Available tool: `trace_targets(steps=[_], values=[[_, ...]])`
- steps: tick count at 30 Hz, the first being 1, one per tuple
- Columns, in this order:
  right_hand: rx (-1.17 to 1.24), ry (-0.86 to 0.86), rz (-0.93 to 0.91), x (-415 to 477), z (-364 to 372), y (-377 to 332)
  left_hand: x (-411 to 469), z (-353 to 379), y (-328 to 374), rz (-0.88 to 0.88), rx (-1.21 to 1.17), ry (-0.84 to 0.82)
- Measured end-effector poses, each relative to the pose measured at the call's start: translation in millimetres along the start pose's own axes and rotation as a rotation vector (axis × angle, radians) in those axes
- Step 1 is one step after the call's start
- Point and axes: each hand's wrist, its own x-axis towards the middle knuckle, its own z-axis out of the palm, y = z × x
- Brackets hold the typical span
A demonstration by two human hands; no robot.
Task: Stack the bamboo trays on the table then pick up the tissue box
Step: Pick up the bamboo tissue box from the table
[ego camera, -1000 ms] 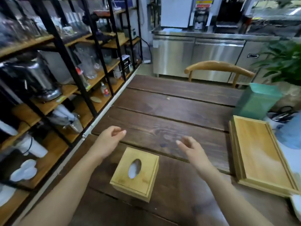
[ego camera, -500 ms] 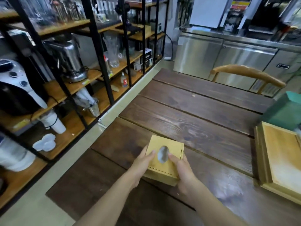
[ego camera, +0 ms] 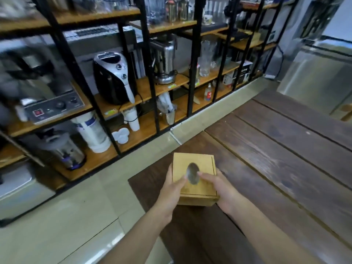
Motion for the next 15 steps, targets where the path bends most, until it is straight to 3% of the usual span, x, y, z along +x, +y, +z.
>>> trace_targets(steps=[8, 15], values=[[-0.229, -0.312, 0.032, 36, 64, -16, -19, -38, -20, 0.071, -0.245, 0.32], [-0.483, -0.375, -0.028, 46, 88, -17, -25, -40, -33, 0.055, -0.316, 0.427]])
